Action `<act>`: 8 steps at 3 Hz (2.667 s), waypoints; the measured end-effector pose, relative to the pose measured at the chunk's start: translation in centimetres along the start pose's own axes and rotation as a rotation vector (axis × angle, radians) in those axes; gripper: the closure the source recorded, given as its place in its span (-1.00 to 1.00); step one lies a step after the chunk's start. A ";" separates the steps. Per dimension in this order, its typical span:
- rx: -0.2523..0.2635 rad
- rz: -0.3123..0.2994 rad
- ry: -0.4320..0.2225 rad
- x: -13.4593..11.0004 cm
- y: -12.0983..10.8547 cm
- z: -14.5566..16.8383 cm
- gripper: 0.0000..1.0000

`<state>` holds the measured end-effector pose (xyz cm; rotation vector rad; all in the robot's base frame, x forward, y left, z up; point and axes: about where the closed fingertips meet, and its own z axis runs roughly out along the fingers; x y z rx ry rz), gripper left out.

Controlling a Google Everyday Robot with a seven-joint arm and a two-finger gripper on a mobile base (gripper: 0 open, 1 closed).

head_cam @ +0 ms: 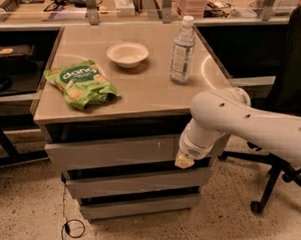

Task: Close top drawer

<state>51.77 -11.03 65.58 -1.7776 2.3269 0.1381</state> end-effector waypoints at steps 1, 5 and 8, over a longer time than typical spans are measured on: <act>0.001 -0.001 0.003 -0.3 -1.2 0.5 1.00; 0.009 -0.001 0.006 -0.7 -2.7 0.8 -0.31; 0.009 -0.001 0.006 -0.7 -2.7 0.8 -1.00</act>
Offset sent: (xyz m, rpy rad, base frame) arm 0.0483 0.0000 -0.0042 -0.0141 -0.0192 -0.0062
